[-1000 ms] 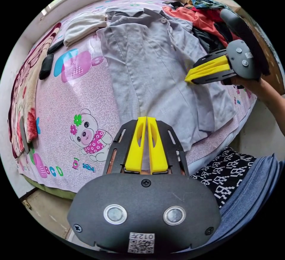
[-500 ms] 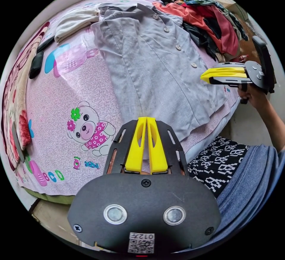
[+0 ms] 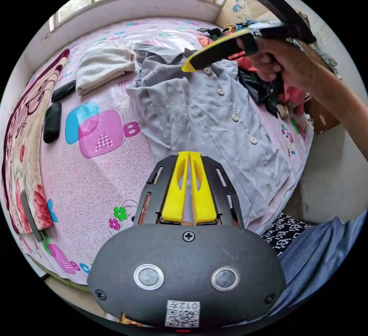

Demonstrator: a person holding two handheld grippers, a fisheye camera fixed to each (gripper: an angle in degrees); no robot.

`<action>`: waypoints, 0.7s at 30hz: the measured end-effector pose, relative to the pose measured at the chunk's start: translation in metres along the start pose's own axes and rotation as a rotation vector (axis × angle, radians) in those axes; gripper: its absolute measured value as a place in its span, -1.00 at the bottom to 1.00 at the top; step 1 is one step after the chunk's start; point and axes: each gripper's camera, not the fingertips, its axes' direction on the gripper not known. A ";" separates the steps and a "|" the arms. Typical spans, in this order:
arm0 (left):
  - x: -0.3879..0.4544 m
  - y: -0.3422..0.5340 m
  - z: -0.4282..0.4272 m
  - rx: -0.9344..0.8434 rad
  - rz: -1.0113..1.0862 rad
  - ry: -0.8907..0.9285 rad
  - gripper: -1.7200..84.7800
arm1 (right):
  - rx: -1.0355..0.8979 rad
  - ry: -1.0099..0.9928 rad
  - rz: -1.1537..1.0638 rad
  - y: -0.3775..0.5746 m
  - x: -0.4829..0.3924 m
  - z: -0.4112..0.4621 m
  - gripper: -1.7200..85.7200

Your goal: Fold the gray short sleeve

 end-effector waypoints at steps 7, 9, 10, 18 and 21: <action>-0.018 -0.001 0.023 -0.057 -0.039 -0.025 -0.95 | -0.095 0.115 -0.278 -0.058 -0.057 0.072 -0.81; -0.024 -0.003 0.025 -0.062 -0.062 -0.005 -0.95 | -0.089 0.227 -0.481 -0.061 -0.085 0.084 -0.79; -0.027 -0.005 0.026 -0.069 -0.067 0.003 -0.95 | -0.093 0.276 -0.613 -0.063 -0.098 0.093 -0.78; -0.038 -0.019 0.026 -0.104 -0.042 0.000 -0.96 | -0.537 0.264 -1.170 -0.093 -0.135 0.177 -0.84; -0.048 -0.023 0.026 -0.113 -0.070 0.035 -0.95 | -0.576 0.197 -1.095 -0.128 -0.125 0.182 -0.93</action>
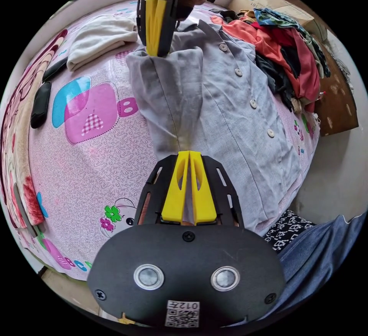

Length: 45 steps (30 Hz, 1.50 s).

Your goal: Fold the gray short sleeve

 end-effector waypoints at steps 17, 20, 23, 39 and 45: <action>-0.021 -0.016 -0.009 -0.006 -0.051 0.043 -0.95 | 0.418 -0.178 0.661 0.079 0.105 -0.006 -0.77; -0.017 -0.020 -0.024 0.018 -0.049 -0.012 -0.95 | 0.442 0.018 0.531 0.045 0.086 -0.018 -0.78; -0.028 -0.023 -0.071 0.167 -0.095 -0.028 -0.95 | 0.392 0.024 0.373 0.012 0.084 -0.011 -0.78; -0.098 -0.172 -0.067 0.040 0.232 0.001 -0.95 | 0.361 0.012 0.385 0.058 0.079 0.054 -0.95; -0.073 -0.190 -0.026 -0.162 0.333 -0.219 -0.95 | 0.689 -0.185 0.745 0.144 0.092 0.075 -0.96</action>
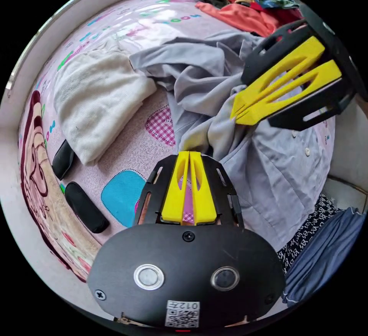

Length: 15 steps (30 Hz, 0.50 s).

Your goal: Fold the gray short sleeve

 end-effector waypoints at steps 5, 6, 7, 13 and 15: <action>-0.013 0.009 0.004 0.074 -0.141 0.102 -0.95 | 0.248 -0.393 0.636 0.073 0.091 -0.001 -0.95; -0.015 0.011 0.005 0.079 -0.158 0.118 -0.95 | 0.249 -0.427 0.659 0.078 0.096 0.003 -0.95; -0.019 0.014 0.005 0.089 -0.186 0.140 -0.95 | 0.235 -0.414 0.661 0.081 0.098 0.006 -0.95; -0.023 0.060 -0.038 0.313 -0.318 0.186 -0.95 | 0.161 -0.059 0.229 0.027 0.055 -0.028 -0.90; -0.011 0.070 -0.044 0.340 -0.325 0.215 -0.95 | 0.105 0.019 0.072 -0.003 0.035 -0.025 -0.89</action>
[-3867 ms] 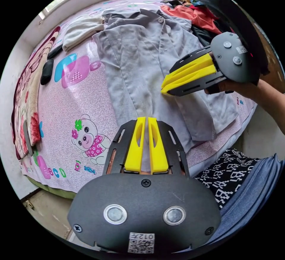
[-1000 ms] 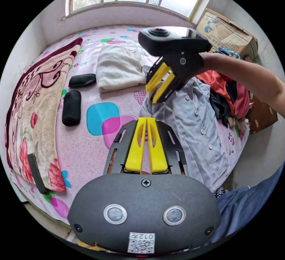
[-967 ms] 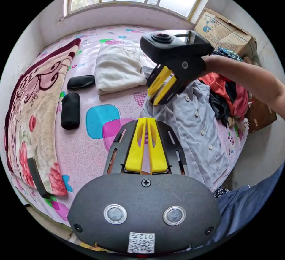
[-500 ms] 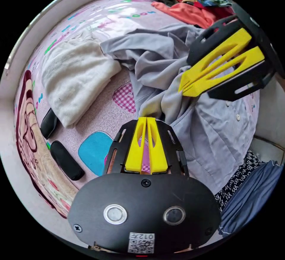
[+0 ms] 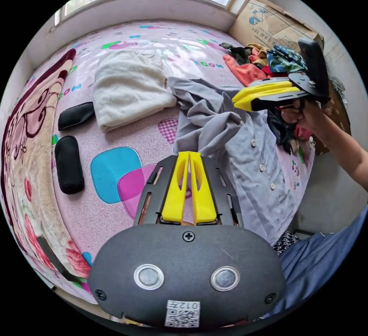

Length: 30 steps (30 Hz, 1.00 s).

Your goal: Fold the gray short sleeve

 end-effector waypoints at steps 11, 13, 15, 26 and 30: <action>0.062 0.059 0.067 -0.165 -0.048 0.038 -0.95 | -0.763 -0.004 -0.549 -0.097 -0.062 0.156 -0.81; 0.062 0.061 0.068 -0.151 -0.060 0.036 -0.95 | -0.842 -0.005 -0.573 -0.094 -0.064 0.170 -0.79; 0.063 0.060 0.070 -0.159 -0.058 0.032 -0.95 | -0.877 0.011 -0.584 -0.091 -0.064 0.180 -0.78; 0.075 0.061 0.080 -0.169 -0.013 -0.056 -0.95 | -0.640 0.078 -0.442 -0.086 -0.046 0.143 -0.92; 0.066 0.063 0.085 -0.174 -0.068 0.000 -0.95 | -0.379 -0.069 -0.170 -0.099 0.000 0.079 -0.94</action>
